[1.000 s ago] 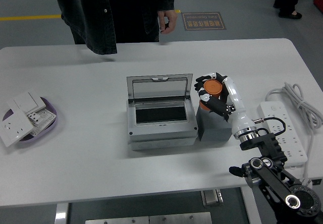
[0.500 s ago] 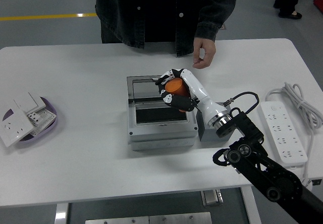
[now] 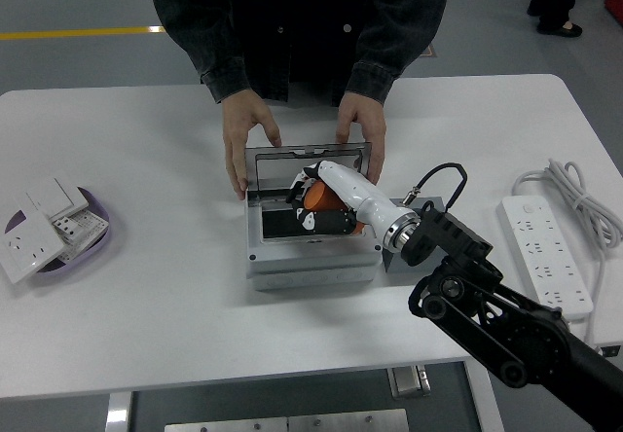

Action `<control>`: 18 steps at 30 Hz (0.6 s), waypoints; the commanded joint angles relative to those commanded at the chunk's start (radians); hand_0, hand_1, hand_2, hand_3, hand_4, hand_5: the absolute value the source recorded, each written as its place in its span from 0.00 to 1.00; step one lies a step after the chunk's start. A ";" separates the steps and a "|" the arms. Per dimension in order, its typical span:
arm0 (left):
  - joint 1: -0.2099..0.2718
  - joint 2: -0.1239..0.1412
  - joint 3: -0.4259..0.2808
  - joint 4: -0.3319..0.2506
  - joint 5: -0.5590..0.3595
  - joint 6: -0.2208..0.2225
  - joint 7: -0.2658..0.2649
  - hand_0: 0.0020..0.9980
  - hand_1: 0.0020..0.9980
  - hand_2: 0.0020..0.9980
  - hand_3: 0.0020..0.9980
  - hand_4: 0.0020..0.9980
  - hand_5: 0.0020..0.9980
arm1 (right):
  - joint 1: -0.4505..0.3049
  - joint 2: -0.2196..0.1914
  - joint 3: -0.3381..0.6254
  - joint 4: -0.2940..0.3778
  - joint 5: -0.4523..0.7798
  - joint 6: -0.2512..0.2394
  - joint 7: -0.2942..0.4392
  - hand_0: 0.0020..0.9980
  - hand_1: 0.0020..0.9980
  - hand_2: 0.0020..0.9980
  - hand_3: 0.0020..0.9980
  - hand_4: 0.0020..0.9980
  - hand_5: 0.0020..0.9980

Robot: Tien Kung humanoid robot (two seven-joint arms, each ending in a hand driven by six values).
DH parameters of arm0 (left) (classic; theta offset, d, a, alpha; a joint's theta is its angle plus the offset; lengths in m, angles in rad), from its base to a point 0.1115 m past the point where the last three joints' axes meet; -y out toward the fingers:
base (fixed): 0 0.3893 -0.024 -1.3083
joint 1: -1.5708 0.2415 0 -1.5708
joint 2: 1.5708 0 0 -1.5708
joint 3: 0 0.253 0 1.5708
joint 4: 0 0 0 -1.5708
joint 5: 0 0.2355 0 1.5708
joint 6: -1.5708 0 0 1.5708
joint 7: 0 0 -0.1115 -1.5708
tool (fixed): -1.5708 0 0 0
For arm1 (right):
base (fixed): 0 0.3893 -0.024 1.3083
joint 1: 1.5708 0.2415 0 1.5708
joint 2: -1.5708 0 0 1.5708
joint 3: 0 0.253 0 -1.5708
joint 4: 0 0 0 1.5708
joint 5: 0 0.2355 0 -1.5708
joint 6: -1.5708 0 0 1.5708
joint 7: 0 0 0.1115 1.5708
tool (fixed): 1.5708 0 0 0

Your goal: Pick up the cylinder from the cube,place it in the box,flap close box

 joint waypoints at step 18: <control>0.002 0.003 -0.002 0.000 0.003 -0.001 0.000 0.63 0.66 0.58 0.66 0.72 0.33 | 0.124 -0.062 -0.117 -0.038 0.015 0.047 -0.022 0.73 0.67 0.66 0.69 0.45 0.00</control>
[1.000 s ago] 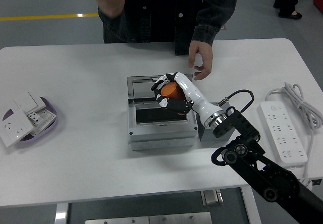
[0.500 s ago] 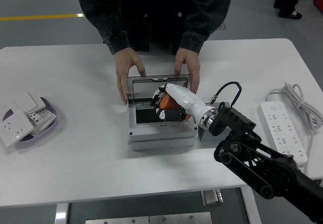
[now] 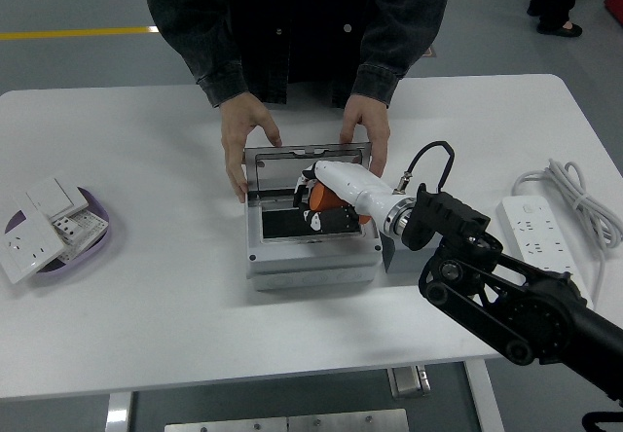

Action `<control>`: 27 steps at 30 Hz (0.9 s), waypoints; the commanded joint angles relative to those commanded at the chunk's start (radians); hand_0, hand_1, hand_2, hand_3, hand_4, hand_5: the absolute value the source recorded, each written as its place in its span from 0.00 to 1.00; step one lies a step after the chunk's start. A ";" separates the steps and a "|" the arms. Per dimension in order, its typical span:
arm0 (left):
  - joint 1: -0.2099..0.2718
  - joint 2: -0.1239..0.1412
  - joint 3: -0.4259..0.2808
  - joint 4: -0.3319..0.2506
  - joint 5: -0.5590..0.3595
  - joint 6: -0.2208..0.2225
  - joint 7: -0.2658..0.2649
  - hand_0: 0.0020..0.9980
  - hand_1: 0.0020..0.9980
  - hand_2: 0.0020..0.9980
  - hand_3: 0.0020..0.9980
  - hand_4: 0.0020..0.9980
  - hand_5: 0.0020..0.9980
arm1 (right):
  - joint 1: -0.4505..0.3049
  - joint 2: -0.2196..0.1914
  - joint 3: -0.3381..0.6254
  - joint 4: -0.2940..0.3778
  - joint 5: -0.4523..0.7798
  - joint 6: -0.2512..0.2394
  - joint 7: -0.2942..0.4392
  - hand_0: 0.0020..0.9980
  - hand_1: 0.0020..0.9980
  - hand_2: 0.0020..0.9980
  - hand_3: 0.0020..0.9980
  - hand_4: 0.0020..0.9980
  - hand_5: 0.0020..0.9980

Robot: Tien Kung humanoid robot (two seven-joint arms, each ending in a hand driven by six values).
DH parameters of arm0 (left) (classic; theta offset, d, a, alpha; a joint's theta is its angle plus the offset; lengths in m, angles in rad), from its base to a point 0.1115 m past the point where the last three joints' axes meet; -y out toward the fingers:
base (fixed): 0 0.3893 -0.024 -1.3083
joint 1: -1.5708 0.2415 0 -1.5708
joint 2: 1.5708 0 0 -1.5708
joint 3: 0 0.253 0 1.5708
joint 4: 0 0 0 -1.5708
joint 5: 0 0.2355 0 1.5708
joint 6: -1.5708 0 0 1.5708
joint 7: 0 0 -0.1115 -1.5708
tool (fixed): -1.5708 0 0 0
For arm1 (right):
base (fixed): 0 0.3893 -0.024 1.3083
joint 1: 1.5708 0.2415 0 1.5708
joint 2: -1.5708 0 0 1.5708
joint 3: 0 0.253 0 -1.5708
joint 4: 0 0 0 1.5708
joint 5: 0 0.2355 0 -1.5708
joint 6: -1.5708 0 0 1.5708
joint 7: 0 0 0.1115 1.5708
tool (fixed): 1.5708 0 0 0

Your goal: Pick up the cylinder from the cube,place it in the box,flap close box

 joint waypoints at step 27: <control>-0.006 0.006 -0.003 0.000 0.010 -0.001 -0.001 0.63 0.66 0.58 0.66 0.72 0.33 | 0.017 -0.010 -0.032 -0.061 0.156 -0.047 0.089 0.73 0.67 0.69 0.71 0.39 0.02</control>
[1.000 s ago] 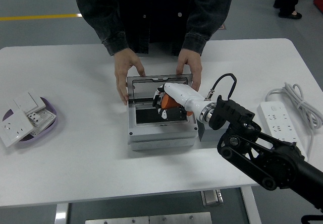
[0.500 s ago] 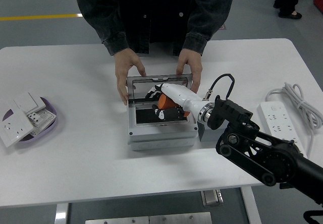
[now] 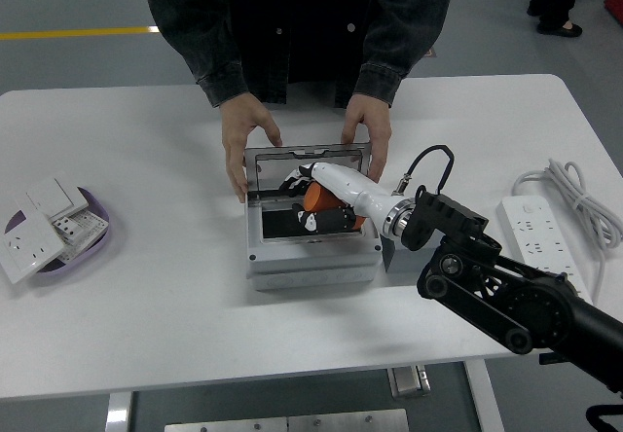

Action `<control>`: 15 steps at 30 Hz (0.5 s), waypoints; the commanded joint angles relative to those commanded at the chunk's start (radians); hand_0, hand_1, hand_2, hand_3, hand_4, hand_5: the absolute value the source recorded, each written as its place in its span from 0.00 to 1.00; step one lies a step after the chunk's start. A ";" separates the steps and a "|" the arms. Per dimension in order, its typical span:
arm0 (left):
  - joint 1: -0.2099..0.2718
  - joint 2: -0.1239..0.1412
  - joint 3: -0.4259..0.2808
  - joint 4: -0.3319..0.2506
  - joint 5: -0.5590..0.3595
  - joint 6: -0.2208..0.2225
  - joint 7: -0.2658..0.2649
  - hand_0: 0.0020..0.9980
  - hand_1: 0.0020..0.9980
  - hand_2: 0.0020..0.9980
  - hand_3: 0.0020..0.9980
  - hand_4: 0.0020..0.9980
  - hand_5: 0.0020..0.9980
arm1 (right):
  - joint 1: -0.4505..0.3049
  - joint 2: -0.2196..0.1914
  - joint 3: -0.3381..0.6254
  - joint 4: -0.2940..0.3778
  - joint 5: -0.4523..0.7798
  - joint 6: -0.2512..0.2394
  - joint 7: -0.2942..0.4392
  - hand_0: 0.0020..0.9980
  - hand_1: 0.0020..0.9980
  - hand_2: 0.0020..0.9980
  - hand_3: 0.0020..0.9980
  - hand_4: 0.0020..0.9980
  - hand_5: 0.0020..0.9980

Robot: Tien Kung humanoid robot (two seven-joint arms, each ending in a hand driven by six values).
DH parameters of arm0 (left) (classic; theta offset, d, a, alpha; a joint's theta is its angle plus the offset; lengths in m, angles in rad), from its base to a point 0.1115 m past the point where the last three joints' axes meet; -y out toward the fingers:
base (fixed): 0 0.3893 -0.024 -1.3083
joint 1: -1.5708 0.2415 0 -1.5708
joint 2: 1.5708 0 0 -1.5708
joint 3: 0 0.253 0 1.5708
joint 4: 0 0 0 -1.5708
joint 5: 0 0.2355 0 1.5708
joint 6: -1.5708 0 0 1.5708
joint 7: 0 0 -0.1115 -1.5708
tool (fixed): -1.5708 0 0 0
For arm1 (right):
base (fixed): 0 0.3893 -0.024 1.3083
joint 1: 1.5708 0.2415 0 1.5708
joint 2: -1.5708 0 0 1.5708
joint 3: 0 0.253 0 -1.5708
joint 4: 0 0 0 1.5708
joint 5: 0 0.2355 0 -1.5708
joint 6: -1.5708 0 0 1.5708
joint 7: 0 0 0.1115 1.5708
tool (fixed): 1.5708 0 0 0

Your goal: Pick up the cylinder from the cube,place it in the box,flap close box

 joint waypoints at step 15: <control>-0.002 0.001 -0.001 0.000 0.002 0.000 0.001 0.63 0.66 0.58 0.66 0.72 0.33 | -0.025 0.005 0.025 -0.021 0.086 -0.001 0.036 0.75 0.67 0.70 0.71 0.59 0.20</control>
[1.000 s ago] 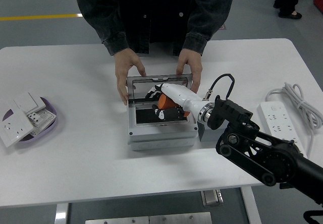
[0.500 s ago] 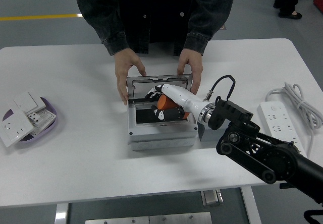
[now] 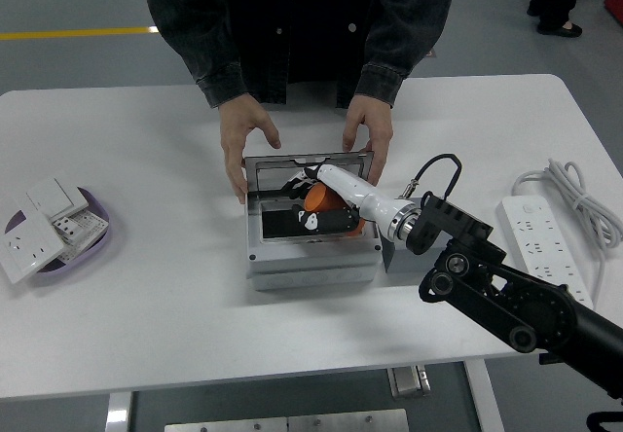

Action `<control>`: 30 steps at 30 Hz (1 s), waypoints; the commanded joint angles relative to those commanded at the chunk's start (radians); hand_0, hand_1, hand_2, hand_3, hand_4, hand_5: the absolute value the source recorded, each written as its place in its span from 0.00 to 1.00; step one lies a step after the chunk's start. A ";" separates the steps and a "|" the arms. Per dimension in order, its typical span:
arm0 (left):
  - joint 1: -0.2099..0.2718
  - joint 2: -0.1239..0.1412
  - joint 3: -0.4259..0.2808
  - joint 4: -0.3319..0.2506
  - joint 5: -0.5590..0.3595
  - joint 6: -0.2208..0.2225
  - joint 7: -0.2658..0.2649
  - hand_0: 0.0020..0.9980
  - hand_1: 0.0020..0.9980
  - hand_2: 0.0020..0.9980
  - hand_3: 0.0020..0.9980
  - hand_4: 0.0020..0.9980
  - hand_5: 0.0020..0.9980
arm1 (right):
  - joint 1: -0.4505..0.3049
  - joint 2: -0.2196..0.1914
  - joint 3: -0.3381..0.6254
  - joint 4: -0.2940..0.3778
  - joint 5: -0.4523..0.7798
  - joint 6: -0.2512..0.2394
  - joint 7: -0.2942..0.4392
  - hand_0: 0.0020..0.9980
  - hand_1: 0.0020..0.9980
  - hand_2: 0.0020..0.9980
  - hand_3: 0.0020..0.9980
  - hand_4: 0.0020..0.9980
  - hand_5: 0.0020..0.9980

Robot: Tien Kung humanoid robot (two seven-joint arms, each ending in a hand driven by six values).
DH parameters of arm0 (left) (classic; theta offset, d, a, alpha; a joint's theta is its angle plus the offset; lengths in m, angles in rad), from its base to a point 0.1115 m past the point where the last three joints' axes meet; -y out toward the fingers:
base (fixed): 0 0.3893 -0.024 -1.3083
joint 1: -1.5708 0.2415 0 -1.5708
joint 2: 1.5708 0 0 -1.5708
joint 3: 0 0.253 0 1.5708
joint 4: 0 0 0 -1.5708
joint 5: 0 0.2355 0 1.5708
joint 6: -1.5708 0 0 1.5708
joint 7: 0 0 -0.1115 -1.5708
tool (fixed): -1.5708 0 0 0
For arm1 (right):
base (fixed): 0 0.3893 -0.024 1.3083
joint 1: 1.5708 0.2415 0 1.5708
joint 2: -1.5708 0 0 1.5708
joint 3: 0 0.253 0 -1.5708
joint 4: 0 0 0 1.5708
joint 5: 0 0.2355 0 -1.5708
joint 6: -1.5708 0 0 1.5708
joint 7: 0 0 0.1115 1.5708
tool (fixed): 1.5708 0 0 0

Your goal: Pick up the cylinder from the cube,place it in the box,flap close box

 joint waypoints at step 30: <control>0.003 0.000 -0.005 0.000 -0.002 0.003 -0.001 0.63 0.66 0.58 0.66 0.71 0.33 | 0.048 -0.180 0.080 0.196 0.371 -0.042 0.053 0.74 0.66 0.70 0.71 0.68 0.28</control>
